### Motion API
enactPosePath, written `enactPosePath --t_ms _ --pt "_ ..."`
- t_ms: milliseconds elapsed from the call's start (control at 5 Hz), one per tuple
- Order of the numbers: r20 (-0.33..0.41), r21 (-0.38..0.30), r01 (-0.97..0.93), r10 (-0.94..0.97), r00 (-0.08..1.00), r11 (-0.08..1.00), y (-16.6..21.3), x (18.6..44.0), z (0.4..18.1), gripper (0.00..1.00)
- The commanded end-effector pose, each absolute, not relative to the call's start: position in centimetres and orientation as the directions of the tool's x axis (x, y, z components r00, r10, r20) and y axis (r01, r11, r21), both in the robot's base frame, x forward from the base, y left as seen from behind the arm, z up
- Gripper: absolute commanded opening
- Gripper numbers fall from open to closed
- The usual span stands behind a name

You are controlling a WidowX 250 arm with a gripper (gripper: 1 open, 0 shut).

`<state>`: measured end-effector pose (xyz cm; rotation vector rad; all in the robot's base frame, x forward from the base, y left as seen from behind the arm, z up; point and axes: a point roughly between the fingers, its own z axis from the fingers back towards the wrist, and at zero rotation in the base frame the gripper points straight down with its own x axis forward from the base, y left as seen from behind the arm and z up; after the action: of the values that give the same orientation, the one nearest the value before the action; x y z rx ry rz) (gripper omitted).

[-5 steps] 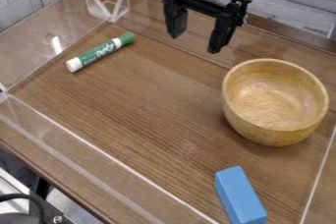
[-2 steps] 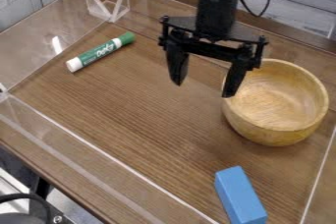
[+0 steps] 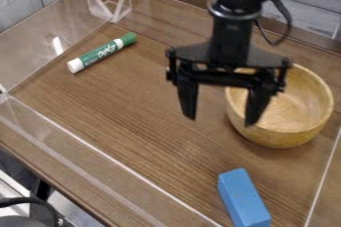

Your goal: Put the blue block in the brown bowl

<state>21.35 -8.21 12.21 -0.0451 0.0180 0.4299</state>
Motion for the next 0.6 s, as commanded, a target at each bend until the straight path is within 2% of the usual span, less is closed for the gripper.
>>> enactPosePath --t_ms 0,400 --pt "0.009 -0.104 -0.492 0.495 0.869 0.864 -10.1 20.5 12.1 1.0" --pt "-0.002 -0.159 -0.518 0.524 0.852 0.841 -11.7 19.5 8.7 1.0"
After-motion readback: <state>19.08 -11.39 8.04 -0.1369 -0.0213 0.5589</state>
